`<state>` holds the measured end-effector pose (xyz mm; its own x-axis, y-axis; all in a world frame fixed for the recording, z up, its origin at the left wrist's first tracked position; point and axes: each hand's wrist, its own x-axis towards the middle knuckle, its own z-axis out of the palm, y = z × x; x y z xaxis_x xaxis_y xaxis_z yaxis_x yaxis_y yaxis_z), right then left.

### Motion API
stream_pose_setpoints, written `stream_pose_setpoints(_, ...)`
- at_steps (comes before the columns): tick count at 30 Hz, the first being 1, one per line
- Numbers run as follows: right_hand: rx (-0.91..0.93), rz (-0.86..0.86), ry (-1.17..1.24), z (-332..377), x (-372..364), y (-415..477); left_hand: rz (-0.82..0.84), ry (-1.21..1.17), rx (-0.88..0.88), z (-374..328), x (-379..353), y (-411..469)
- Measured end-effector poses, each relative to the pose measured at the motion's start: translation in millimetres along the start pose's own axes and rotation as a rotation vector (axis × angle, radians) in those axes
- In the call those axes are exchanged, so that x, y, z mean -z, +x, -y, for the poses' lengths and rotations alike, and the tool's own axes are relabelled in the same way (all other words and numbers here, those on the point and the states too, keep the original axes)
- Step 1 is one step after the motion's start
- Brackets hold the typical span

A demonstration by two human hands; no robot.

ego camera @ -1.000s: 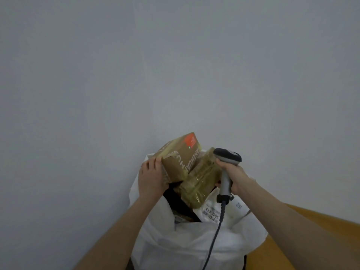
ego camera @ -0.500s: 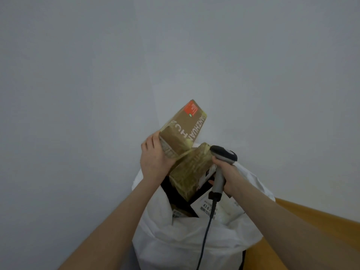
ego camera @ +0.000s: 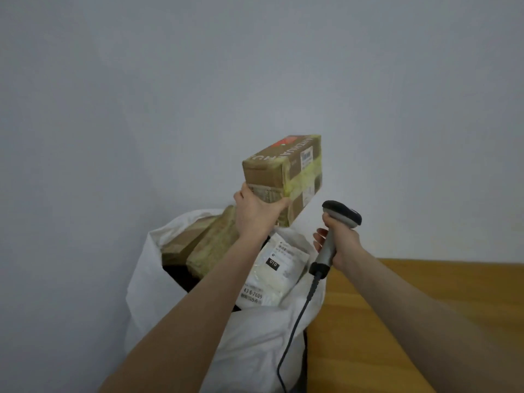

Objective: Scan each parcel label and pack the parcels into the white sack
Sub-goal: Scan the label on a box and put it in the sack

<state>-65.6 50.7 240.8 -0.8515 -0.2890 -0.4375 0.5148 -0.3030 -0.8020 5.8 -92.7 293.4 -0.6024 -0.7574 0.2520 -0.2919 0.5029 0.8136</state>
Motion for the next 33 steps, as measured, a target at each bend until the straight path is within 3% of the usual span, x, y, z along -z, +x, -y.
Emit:
stream_pose_setpoints(5, -0.003, -0.207, 0.033, 4.3, 70.7, 1.4, 0.224, -0.254, 0.162, -7.3, -85.4, -36.6)
stream_pose_setpoints(10, -0.055, -0.31, 0.022, 3.0, 137.4, 15.5, 0.365, -0.299, 0.354, 1.6, -167.3, -78.6)
stream_pose_setpoints(15, -0.147, -0.351, -0.026, -14.8, 191.2, 32.7, 0.453, -0.266, 0.567, 24.0, -226.6, -127.9)
stream_pose_setpoints(21, -0.27, -0.294, -0.061, -38.8, 225.2, 44.9, 0.51, -0.359, 0.96, 81.4, -247.5, -172.2)
stream_pose_setpoints(27, -0.279, -0.244, -0.075, -43.5, 220.6, 48.2, 0.551, -0.277, 1.047, 100.9, -238.8, -162.4)
stream_pose_setpoints(33, -0.219, -0.166, -0.103, -17.3, 178.5, 50.4, 0.6, -0.187, 0.752, 63.8, -211.2, -126.2)
